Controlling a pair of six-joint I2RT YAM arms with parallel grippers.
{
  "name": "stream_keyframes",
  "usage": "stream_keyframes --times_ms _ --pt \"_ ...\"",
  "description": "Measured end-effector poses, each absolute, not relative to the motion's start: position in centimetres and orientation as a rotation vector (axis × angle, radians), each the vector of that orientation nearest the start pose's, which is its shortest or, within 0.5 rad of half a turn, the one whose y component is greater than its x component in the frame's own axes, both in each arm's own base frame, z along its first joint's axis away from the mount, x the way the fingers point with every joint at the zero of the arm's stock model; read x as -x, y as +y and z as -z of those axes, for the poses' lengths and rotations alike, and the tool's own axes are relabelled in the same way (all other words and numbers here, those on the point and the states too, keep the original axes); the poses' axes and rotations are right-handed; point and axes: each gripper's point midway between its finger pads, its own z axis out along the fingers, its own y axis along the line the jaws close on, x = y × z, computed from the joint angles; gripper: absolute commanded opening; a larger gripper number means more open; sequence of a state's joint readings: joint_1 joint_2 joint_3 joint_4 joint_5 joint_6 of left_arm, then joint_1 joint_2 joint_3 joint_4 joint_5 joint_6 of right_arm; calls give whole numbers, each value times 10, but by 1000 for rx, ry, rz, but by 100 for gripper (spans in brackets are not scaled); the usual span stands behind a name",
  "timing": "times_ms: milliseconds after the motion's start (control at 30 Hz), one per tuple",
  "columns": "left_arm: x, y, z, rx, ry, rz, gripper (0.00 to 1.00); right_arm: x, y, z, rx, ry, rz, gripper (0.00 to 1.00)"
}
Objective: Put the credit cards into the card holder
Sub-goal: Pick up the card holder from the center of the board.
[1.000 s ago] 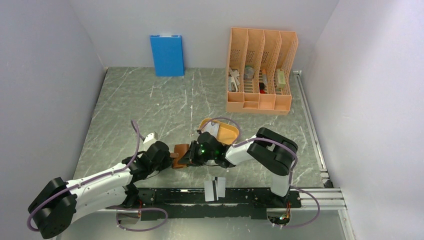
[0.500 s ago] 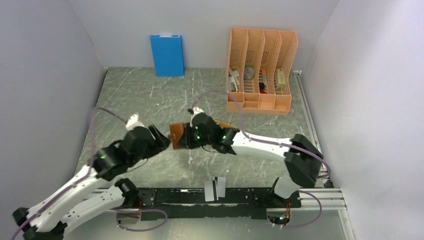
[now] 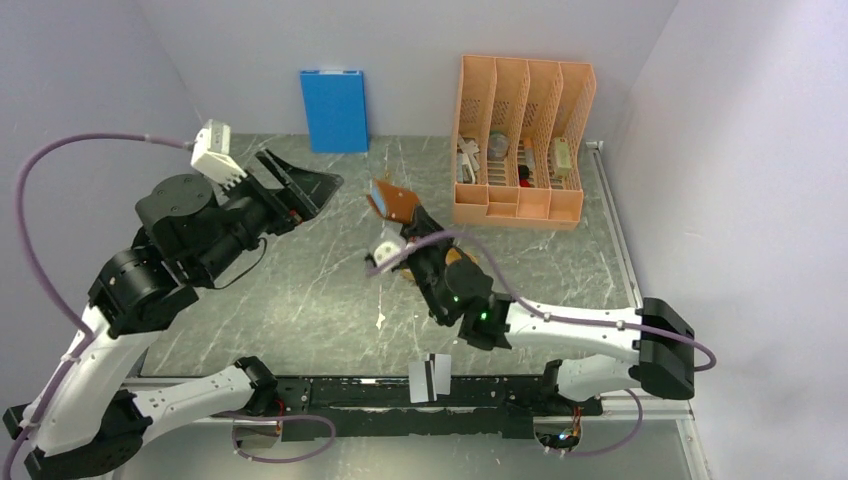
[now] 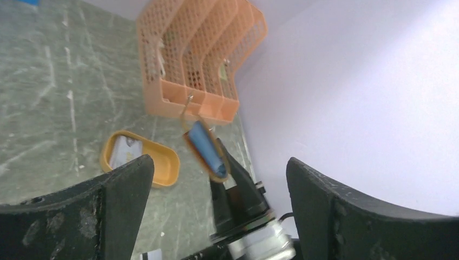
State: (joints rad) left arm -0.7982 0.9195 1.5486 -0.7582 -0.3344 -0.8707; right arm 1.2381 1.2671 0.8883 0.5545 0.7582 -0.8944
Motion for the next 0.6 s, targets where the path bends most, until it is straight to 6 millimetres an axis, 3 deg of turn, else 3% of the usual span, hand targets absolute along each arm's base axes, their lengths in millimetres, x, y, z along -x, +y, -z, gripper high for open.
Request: stream_keyframes --times_ms 133,333,433,600 --pt "-205 -202 -449 260 1814 1055 97 -242 298 -332 963 970 476 0" --pt "-204 -239 -424 182 1946 1135 97 -224 287 -357 970 776 626 0" --pt "-200 -240 -409 180 1993 1134 97 -220 278 -367 948 737 673 0" --pt "-186 -235 -405 178 2013 1170 97 -218 271 -377 932 703 727 0"
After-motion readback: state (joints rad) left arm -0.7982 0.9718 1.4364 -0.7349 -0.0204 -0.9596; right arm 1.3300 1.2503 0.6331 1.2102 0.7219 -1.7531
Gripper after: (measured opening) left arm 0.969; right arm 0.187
